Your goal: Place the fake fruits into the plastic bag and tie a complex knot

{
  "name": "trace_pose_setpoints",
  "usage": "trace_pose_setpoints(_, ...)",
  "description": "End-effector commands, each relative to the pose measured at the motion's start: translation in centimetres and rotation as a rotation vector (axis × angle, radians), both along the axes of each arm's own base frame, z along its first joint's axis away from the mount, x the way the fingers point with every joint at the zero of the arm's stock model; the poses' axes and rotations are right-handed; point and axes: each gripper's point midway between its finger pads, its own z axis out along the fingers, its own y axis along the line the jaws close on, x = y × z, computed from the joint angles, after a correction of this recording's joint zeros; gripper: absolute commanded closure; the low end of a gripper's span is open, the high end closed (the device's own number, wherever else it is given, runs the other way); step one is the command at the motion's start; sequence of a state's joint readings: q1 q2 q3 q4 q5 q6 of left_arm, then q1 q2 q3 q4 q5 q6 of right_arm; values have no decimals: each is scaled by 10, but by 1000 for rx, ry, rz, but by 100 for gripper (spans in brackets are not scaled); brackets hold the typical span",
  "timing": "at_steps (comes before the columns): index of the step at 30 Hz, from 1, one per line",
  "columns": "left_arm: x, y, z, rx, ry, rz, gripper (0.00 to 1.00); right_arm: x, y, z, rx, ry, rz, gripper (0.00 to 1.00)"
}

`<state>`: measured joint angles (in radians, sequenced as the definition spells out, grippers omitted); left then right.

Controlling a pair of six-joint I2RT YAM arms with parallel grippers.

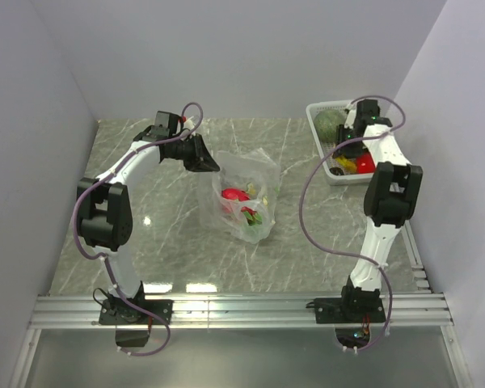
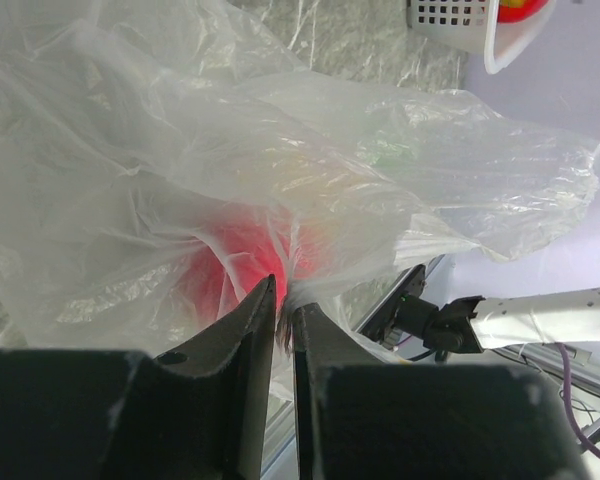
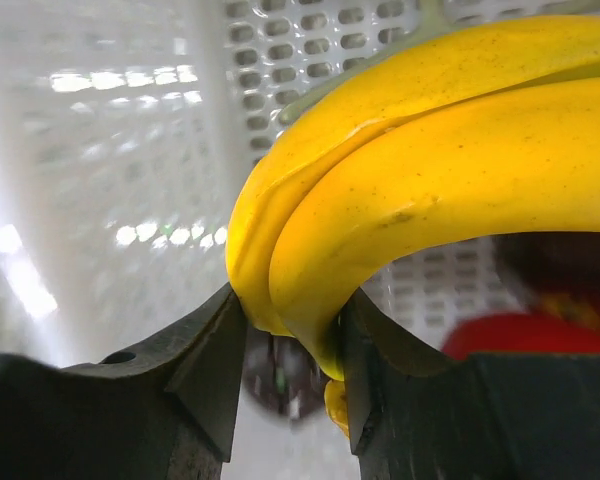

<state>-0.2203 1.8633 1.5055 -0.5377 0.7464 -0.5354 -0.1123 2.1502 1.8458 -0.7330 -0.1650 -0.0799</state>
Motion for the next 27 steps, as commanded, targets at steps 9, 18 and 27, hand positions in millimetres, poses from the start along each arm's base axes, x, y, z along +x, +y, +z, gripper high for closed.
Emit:
trace_pose_setpoints(9, 5, -9, 19, -51, -65, -43, 82, 5, 23, 170, 177, -364, 147, 100)
trace_pose_setpoints(18, 2, -13, 31, -86, -82, -64, 82, -132, 120, 241, 490, -380, 658, 100)
trace_pose_setpoints(27, -9, -18, 30, -92, -82, -94, 82, -248, 184, 248, 9, -660, 940, 100)
